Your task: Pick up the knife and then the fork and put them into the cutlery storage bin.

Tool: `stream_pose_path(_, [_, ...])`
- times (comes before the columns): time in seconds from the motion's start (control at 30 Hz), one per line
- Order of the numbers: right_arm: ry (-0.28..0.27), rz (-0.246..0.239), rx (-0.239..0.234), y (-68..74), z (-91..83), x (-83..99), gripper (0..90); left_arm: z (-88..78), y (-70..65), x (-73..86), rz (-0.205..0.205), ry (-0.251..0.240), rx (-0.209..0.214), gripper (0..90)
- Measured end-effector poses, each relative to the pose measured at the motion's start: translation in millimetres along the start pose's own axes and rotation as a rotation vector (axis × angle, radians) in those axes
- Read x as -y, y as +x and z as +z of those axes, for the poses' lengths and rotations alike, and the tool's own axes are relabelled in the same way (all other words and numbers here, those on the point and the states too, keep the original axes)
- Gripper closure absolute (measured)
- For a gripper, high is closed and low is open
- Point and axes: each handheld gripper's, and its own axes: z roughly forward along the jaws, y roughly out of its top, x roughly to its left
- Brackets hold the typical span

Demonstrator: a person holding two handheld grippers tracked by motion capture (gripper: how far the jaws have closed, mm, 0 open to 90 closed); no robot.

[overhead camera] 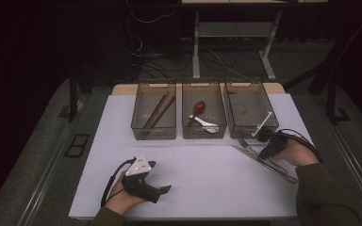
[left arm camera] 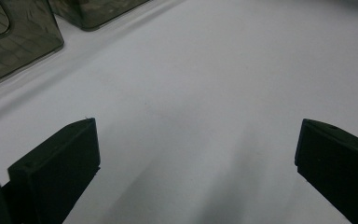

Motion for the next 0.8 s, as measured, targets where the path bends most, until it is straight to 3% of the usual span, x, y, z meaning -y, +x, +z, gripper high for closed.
stream_pose_path(0.57, [-0.029,-0.010,-0.003,-3.2,-1.7,6.5,84.0,0.3,-0.3,0.0,0.003,0.000,0.004,0.0])
stream_pose_path(0.8, [-0.074,0.008,-0.016,-6.8,-9.0,14.4,84.0,-0.2,0.0,-0.1,0.002,0.000,0.003,0.0])
